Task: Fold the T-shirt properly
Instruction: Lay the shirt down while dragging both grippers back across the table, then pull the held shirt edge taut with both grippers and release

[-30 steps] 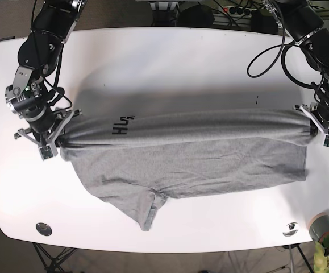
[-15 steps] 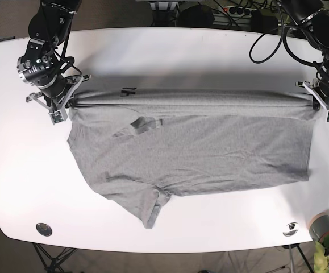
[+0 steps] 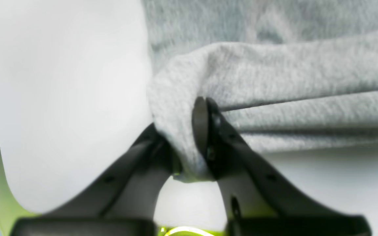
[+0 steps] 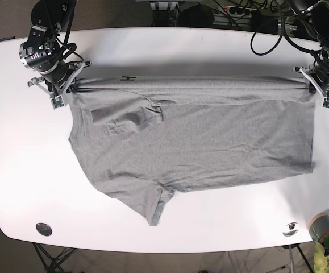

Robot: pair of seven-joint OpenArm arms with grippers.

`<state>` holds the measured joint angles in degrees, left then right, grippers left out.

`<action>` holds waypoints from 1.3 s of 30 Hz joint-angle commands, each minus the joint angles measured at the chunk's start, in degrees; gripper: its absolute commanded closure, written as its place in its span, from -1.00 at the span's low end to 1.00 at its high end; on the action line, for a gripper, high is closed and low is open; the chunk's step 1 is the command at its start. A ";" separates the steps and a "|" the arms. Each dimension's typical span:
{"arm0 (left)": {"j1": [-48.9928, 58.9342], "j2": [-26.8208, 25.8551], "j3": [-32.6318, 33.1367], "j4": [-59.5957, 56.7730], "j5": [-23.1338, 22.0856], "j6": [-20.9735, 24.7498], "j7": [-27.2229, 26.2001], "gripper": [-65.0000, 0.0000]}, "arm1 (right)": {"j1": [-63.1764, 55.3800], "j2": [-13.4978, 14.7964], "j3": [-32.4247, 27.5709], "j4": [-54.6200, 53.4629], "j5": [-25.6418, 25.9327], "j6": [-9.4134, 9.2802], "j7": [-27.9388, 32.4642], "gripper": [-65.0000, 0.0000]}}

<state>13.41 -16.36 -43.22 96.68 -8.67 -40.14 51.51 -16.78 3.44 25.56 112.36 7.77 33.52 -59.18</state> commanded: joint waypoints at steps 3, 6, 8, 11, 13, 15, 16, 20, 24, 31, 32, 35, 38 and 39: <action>0.88 -1.27 -0.60 0.85 0.97 0.89 -0.38 0.94 | -1.82 0.38 0.50 1.18 -0.87 -0.33 0.32 0.92; 0.96 -1.27 -0.60 0.85 1.06 1.06 -0.38 0.46 | -2.87 -0.85 0.59 1.18 -0.96 -0.42 0.32 0.80; 1.67 -1.27 -0.60 0.85 1.50 1.06 -0.38 0.09 | -4.02 -0.94 0.59 1.27 -0.96 -0.51 0.32 0.52; 2.63 -1.27 -0.51 1.38 2.73 1.06 -0.38 -0.37 | -5.77 -1.20 0.59 3.03 -0.87 -0.42 0.67 -0.19; 2.63 -1.27 -0.51 1.47 2.73 1.06 -0.38 -0.40 | -6.48 -2.26 0.59 3.64 -0.87 -0.42 1.82 -0.53; 2.63 -1.27 -0.51 1.91 2.56 0.62 -0.38 -0.33 | -6.83 -2.87 0.50 3.73 -0.87 -0.42 3.05 -0.76; 2.63 -1.35 -0.51 2.44 2.56 0.62 -0.38 -0.30 | -6.92 -2.87 0.50 3.73 -0.87 -0.42 3.31 -0.78; 3.25 -1.27 -0.60 5.34 2.47 0.62 -0.30 -0.19 | -6.65 -2.87 0.50 3.73 -0.87 -0.33 3.66 -0.68; 3.43 -1.27 -0.25 8.06 2.47 0.54 -0.30 -0.19 | -5.25 -2.87 0.50 3.64 -0.87 -0.33 4.89 -0.59; 0.70 -1.09 3.18 11.32 2.38 0.54 -0.38 -0.19 | -1.91 -2.96 0.15 3.03 -0.78 -0.33 5.51 -0.60; 0.61 -1.09 3.27 12.28 2.29 0.54 -0.38 -0.19 | -1.55 -3.05 0.15 2.77 -0.78 -0.33 5.42 -0.60; 0.52 -0.83 3.88 15.18 1.41 0.54 -0.38 -0.19 | -0.59 -3.05 0.15 1.80 -0.78 -0.33 5.33 -0.60; 0.61 -0.83 3.53 15.62 -0.43 0.54 -0.38 -0.19 | -0.24 -3.05 0.15 1.36 -0.78 -0.33 5.33 -0.60; 0.79 -0.83 3.35 15.54 -0.70 0.54 -0.30 -0.19 | -0.24 -3.05 0.15 1.36 -0.78 -0.33 5.33 -0.60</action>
<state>14.44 -16.36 -39.27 111.22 -8.36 -39.92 51.77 -17.41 0.10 25.54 112.77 6.35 33.10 -54.70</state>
